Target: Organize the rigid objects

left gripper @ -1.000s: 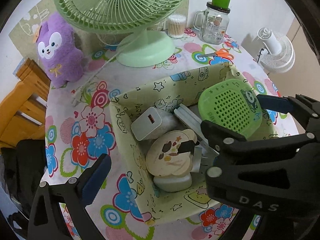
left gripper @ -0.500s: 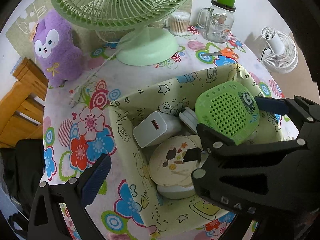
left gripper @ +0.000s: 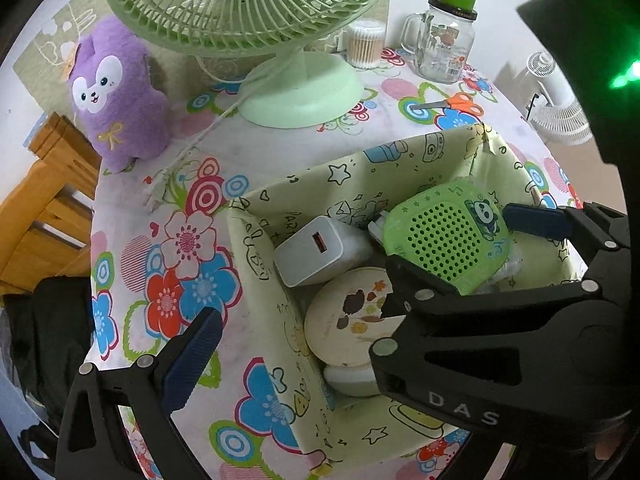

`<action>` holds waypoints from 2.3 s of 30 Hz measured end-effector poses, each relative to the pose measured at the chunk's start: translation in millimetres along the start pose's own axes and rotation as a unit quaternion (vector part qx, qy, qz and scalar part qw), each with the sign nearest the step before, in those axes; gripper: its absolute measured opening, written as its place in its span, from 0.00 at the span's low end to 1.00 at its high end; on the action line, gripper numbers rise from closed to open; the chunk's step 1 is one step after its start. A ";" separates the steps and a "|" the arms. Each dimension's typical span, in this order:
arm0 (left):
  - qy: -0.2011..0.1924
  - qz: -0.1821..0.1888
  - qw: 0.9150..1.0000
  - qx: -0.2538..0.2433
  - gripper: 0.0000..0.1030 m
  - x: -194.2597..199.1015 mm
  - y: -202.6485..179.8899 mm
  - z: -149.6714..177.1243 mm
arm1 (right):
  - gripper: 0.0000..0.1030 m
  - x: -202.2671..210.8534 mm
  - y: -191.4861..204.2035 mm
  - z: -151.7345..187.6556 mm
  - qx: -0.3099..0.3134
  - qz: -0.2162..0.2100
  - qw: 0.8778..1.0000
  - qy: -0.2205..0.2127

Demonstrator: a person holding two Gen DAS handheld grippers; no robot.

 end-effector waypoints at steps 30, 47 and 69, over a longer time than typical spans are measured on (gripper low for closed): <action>-0.062 -0.037 0.997 0.041 1.00 89.1 -25.3 12.0 | 0.97 118.3 -25.6 14.5 0.023 0.016 0.996 -0.081; -0.121 -0.077 0.987 0.073 1.00 172.7 -33.4 20.9 | 0.97 204.8 -42.9 26.9 0.032 0.002 0.988 -0.153; -0.221 -0.095 0.966 0.092 1.00 271.0 -54.5 30.3 | 0.97 302.0 -63.2 50.8 0.013 0.019 0.972 -0.233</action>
Point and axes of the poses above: each gripper's, at about its wrist camera, not at the fingertips, and x roughly against the way its jaws point, y to its left, z to its underside, the point moved 4 cm from there along -x, roughly the way its jaws point, and after that the axes turned 13 degrees about -y, right-handed, at the moved point
